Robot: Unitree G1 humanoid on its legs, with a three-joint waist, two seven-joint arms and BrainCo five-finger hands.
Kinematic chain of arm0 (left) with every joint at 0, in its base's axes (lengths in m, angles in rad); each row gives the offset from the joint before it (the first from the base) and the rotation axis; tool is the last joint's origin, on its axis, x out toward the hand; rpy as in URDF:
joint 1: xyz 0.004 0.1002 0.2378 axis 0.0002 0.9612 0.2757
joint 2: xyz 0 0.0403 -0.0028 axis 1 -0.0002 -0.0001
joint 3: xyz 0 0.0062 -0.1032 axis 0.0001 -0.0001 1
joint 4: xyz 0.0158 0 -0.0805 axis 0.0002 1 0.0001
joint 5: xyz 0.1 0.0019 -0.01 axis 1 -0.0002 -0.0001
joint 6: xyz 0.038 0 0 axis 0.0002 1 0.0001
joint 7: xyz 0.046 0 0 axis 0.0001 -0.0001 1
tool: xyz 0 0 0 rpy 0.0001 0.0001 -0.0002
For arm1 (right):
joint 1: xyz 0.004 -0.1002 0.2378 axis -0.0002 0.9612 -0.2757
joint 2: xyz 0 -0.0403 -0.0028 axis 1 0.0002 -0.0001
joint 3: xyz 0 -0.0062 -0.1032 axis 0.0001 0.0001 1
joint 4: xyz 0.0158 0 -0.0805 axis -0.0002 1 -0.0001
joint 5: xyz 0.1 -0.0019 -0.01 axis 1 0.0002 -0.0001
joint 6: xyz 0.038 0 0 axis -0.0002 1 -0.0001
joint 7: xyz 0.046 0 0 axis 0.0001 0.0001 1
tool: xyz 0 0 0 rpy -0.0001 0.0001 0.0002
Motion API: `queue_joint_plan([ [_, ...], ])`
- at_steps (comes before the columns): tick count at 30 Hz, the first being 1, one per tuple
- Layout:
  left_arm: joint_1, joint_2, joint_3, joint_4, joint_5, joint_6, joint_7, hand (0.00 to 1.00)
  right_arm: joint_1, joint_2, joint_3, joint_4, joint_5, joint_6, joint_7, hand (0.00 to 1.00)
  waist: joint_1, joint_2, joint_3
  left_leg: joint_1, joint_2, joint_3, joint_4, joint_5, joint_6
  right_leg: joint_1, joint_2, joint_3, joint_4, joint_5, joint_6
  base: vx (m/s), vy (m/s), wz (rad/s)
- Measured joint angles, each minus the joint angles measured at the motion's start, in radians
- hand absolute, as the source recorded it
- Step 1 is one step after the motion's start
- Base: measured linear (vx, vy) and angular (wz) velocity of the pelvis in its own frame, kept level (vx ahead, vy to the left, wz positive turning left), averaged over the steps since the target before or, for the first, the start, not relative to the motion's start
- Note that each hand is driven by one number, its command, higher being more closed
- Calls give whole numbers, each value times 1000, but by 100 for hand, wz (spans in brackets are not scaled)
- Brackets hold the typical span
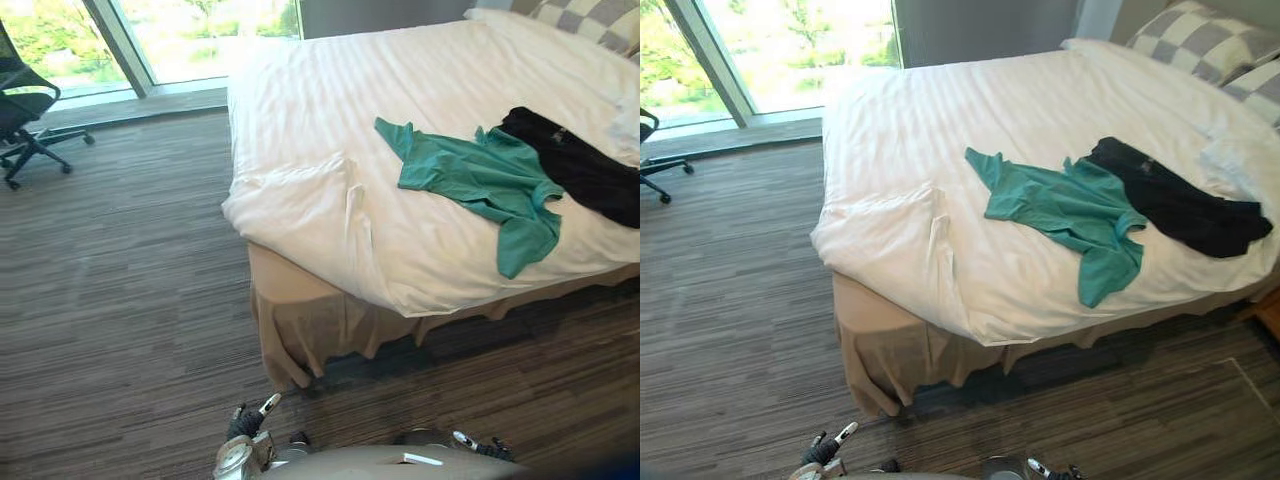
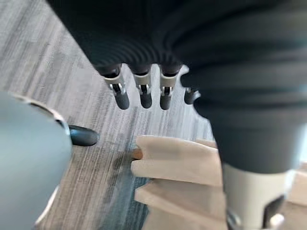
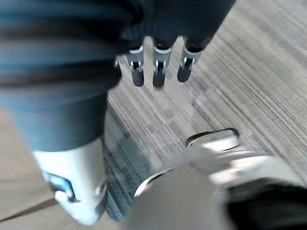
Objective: Tidy the bed and pick cloth on bed and put in laundry
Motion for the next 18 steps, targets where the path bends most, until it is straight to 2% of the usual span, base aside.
queue_joint_plan([
  [4,14,-1,53,-11,-58,-5,1,0,11,18,-3,0,13,-1,-7,0,17,-19,-11,24,3,3,-3,-6,-7,78,8,-25,-76,14,-2,113,-21,21],
  [7,27,5,128,-7,-184,-4,12,0,11,32,-11,2,14,-1,-12,0,20,-37,-19,25,-4,5,0,-5,-7,102,6,-34,-122,32,-2,74,18,8],
  [10,18,29,198,-8,-361,-6,45,0,13,41,-48,5,25,-1,-14,0,19,-37,-17,38,-13,8,2,-5,-7,124,-1,-37,-135,37,-3,33,21,6],
  [12,-18,97,260,-20,-530,-17,72,0,17,43,-68,6,33,-2,-14,0,16,-31,-16,38,-14,8,3,-5,-7,134,-4,-46,-134,37,-3,-57,4,11],
  [16,-105,219,336,-120,-670,-55,104,0,33,36,-75,-12,36,-3,-21,0,16,-10,-1,-5,-5,18,18,-11,1,84,-4,-52,-102,35,-5,-111,1,5],
  [18,-165,292,354,-261,-708,-79,117,0,54,38,-64,-44,52,-2,-26,0,16,-6,11,-116,23,34,157,-86,0,15,-11,-51,-52,24,-6,-128,-17,-6],
])
